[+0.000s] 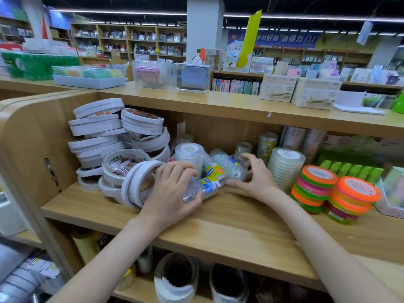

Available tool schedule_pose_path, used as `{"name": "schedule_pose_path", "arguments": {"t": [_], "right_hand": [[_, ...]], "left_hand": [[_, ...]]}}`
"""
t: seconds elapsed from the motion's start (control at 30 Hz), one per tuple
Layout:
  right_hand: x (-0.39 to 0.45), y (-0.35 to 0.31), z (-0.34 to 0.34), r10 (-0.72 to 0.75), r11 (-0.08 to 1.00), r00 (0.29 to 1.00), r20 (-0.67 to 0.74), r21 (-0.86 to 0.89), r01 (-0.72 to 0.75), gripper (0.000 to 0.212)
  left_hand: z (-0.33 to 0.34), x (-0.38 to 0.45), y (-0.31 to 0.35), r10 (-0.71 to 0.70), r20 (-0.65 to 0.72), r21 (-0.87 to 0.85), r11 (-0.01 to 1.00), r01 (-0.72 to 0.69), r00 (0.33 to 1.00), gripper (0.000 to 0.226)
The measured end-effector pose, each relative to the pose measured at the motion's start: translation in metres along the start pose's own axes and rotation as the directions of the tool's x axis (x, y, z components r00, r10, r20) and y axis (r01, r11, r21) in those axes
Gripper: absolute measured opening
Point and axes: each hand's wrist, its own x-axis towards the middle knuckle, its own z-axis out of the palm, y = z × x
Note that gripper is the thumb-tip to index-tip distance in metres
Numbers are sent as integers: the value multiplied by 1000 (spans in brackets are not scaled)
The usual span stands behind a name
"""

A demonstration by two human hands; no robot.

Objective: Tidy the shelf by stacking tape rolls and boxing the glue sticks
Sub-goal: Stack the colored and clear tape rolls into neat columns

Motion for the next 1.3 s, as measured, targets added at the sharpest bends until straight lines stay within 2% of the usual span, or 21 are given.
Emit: {"name": "schedule_pose_path", "arguments": {"t": [0.07, 0.1, 0.17, 0.27, 0.4, 0.5, 0.57, 0.63, 0.7, 0.8, 0.97, 1.03, 1.1, 1.2, 1.3], "right_hand": [[-3, 2, 0, 32, 987, 995, -90, 162, -17, 22], [-3, 2, 0, 43, 980, 987, -153, 197, -12, 13], [-1, 1, 2, 76, 993, 981, -178, 99, -59, 16], [3, -11, 8, 145, 981, 987, -76, -122, -153, 37], [6, -23, 15, 252, 954, 967, -38, -155, -255, 49], [5, -24, 14, 278, 943, 956, -96, -160, -290, 45], [-3, -25, 8, 208, 963, 965, -161, -139, -231, 44], [-13, -27, -1, 35, 992, 965, -259, -104, -64, 47], [-18, -31, -10, -120, 989, 934, -336, -128, 81, 50], [-12, -32, -14, -214, 976, 906, -366, -126, 179, 59], [-1, -28, -3, -180, 982, 898, -402, -17, 190, 65], [8, -26, 2, -108, 991, 915, -389, 25, 128, 68], [16, -21, 11, 4, 1000, 952, -307, 11, -1, 69], [14, -8, 27, 35, 996, 976, -215, -71, -51, 53], [12, -5, 27, 36, 999, 980, -198, -16, -40, 40]], "left_hand": [[1, 1, 1, 18, -21, 70, 997, -16, 1000, 34], [1, 1, 2, 32, -26, 104, 994, -29, 999, 36], [2, 1, 1, 46, -12, 166, 985, -43, 999, 42], [2, 3, 1, 15, 45, 205, 979, -24, 999, 56], [4, 6, 0, 13, 113, 195, 980, -35, 993, 54], [6, 6, -1, 29, 111, 149, 988, -45, 993, 44], [6, 6, -1, 25, 87, 129, 991, -37, 996, 41], [6, 6, -2, 25, 69, 113, 993, -32, 997, 41], [7, 6, -2, 26, 62, 107, 994, -33, 998, 41], [8, 5, -2, 30, 66, 101, 994, -37, 997, 41], [7, 5, -2, 27, 64, 94, 995, -33, 998, 40], [7, 5, -2, 24, 66, 90, 995, -30, 998, 39], [6, 5, -2, 21, 72, 87, 996, -27, 997, 39], [7, 5, -1, 15, 76, 81, 996, -21, 997, 38], [7, 5, -2, 13, 75, 71, 997, -18, 997, 38]]}}
